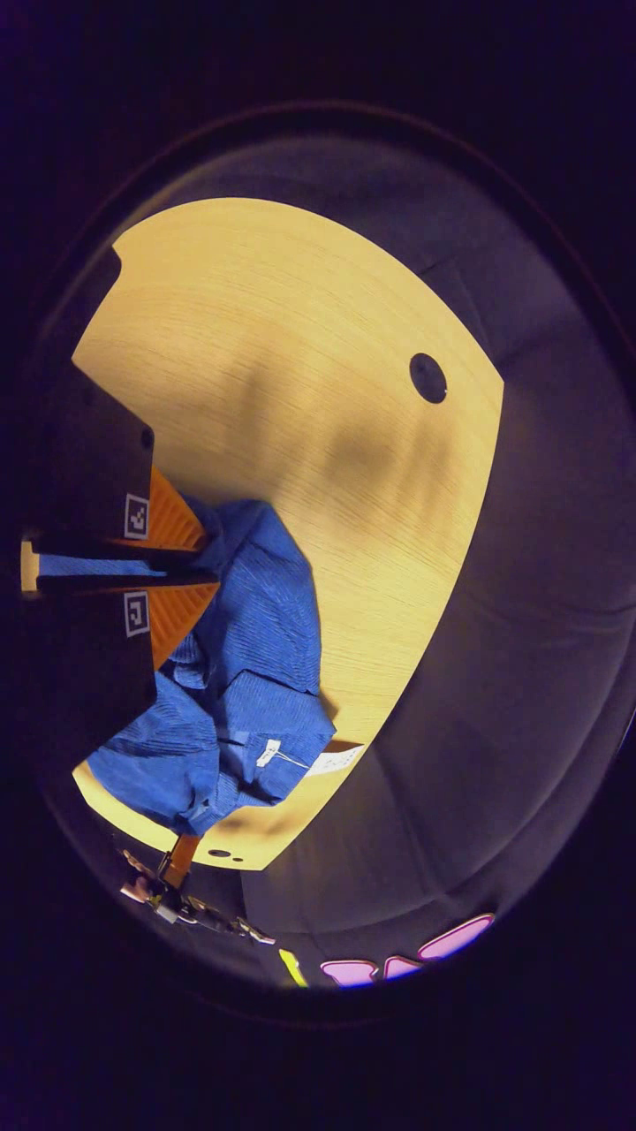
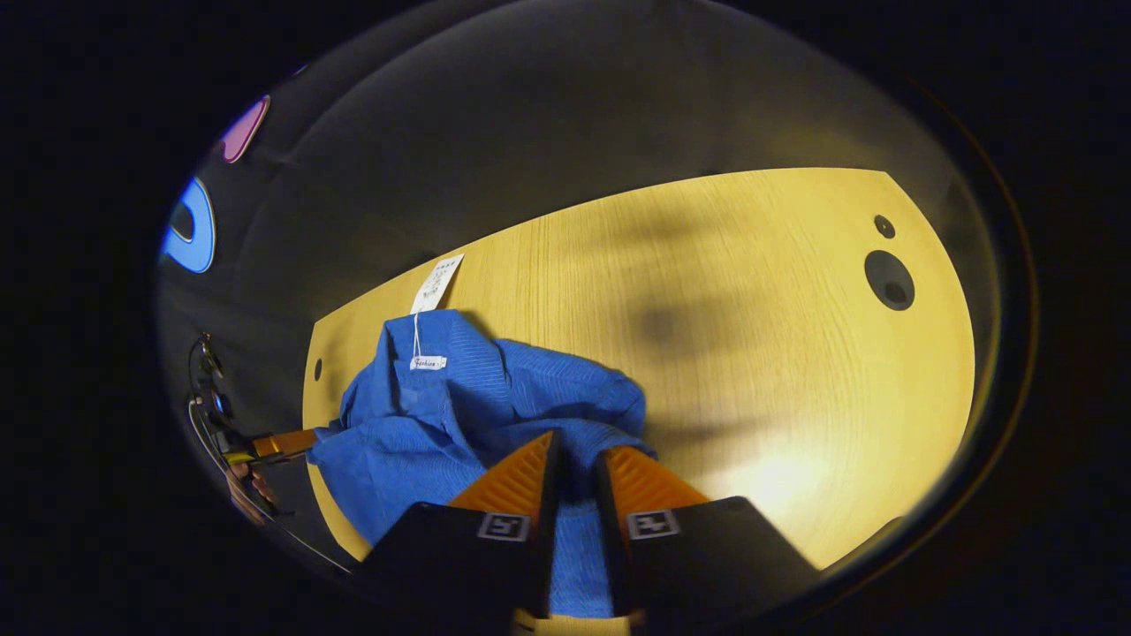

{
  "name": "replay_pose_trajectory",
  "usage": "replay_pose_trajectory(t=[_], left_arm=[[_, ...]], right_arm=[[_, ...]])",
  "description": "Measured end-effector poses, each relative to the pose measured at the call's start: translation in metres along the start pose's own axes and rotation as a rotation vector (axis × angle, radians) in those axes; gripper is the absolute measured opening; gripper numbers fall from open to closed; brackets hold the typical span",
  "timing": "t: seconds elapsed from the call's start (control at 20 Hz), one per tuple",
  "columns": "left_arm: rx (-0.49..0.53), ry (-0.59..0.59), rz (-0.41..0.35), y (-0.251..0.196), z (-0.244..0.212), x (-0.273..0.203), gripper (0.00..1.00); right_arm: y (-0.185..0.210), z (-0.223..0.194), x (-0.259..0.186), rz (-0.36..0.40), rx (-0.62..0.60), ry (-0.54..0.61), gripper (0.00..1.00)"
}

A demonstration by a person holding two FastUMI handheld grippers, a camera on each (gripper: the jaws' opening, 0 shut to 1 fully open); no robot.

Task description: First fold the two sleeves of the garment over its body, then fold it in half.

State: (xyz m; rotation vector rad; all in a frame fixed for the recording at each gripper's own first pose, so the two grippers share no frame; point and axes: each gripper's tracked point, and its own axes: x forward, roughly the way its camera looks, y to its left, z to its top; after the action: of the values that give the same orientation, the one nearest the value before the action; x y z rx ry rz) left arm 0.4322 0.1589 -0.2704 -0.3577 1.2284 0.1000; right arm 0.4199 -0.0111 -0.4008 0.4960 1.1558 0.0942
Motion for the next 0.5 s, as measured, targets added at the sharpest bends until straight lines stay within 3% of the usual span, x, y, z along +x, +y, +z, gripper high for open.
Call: replay_pose_trajectory(t=[0.15, 0.3, 0.4, 0.45, 0.5], left_arm=[[-0.025, -0.112, 0.020, -0.004, 0.019, -0.008, 0.67], [-0.009, -0.264, 0.051, -0.007, 0.031, -0.035, 0.78], [0.009, -0.403, 0.051, -0.009, 0.043, -0.070, 0.80], [0.029, -0.443, 0.050, -0.011, 0.040, -0.085, 0.81], [0.059, -0.474, 0.049, -0.011, 0.030, -0.101, 0.81]], right_arm=[[0.014, 0.007, -0.012, -0.002, -0.123, -0.077, 0.90], [0.021, 0.015, -0.046, -0.043, -0.296, -0.190, 0.91], [0.029, 0.027, -0.081, -0.082, -0.414, -0.312, 0.99], [0.039, 0.030, -0.102, -0.080, -0.448, -0.368, 0.87], [0.048, 0.030, -0.125, -0.074, -0.463, -0.418, 0.88]])
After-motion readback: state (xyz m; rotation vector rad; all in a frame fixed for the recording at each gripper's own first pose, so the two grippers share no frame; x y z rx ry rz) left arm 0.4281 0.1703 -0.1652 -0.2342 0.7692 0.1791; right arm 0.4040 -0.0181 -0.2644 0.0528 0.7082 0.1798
